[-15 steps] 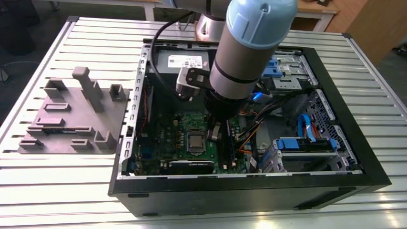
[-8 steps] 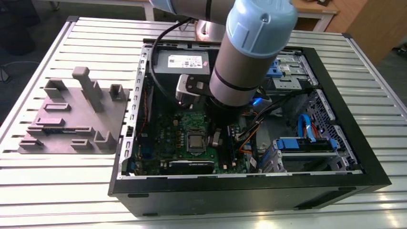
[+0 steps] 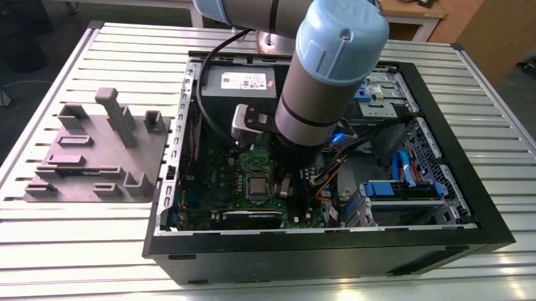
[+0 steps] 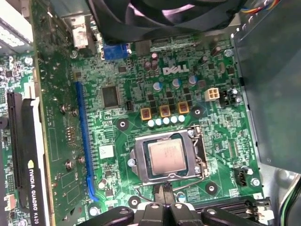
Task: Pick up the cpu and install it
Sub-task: 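Install the first cpu locking lever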
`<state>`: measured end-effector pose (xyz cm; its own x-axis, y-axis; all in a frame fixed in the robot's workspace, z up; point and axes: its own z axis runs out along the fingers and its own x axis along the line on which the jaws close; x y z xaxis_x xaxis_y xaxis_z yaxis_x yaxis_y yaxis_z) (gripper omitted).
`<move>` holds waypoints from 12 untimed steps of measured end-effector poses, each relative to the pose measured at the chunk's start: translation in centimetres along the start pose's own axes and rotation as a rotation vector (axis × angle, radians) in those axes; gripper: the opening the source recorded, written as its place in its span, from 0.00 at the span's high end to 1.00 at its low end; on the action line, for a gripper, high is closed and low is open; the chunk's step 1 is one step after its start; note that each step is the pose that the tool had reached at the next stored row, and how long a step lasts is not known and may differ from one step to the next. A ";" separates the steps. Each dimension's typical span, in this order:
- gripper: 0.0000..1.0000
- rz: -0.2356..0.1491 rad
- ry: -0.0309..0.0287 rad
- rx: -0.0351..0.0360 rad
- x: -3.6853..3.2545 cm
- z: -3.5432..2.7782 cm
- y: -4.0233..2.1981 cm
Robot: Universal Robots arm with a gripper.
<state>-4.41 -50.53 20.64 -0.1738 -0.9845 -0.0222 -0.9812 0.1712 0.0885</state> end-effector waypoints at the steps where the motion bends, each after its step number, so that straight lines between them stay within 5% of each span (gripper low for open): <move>1: 0.90 -0.003 0.0000 0.0014 0.08 0.06 0.00; 12: 0.90 -0.058 0.0034 0.0080 0.33 0.75 0.17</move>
<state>-4.70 -50.79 19.90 -0.1168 -0.9929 -0.0236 -0.9903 0.1146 0.0792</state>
